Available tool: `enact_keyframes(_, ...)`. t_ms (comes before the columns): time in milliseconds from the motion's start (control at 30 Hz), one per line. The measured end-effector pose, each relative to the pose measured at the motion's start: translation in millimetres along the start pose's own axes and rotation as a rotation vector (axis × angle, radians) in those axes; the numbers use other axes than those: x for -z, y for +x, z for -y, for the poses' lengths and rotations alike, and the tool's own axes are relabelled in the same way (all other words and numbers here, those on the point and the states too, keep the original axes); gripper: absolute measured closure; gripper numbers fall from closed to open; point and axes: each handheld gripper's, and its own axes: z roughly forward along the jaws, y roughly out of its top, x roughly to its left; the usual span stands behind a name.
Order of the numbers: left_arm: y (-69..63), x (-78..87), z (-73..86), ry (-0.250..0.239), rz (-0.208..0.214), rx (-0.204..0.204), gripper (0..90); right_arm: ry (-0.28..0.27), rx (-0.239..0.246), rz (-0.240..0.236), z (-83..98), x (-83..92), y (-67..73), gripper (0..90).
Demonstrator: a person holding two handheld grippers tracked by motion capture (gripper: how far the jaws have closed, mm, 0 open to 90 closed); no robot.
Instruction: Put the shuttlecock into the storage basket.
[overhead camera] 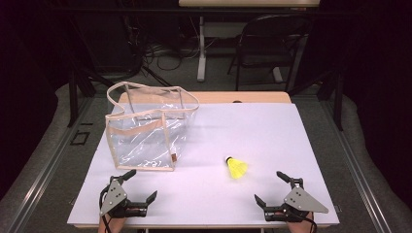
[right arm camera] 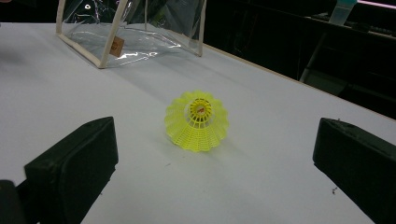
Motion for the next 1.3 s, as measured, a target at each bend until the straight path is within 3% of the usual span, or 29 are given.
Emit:
enact_keyframes(600, -1.9, -2.2, -1.0, 0.011, 0.021, -0.008, 1.2, 0.028, -0.024, -0.016, 0.3, -2.7, -3.6, 0.0)
enact_keyframes(1033, -1.5, 1.2, 0.4, 0.011, 0.023, -0.006, 1.1, 0.101, -0.04, -0.037, -4.3, -12.9, 1.7, 0.0)
enact_keyframes(1133, -1.5, 0.7, 0.4, 0.004, 0.023, -0.007, 1.1, 0.115, -0.004, -0.039, -7.5, -16.3, 3.5, 0.0)
enact_keyframes(1300, -2.0, 1.1, -0.1, 0.009, 0.025, -0.008, 1.1, 0.128, -0.01, -0.06, -8.1, -23.1, 4.2, 0.0)
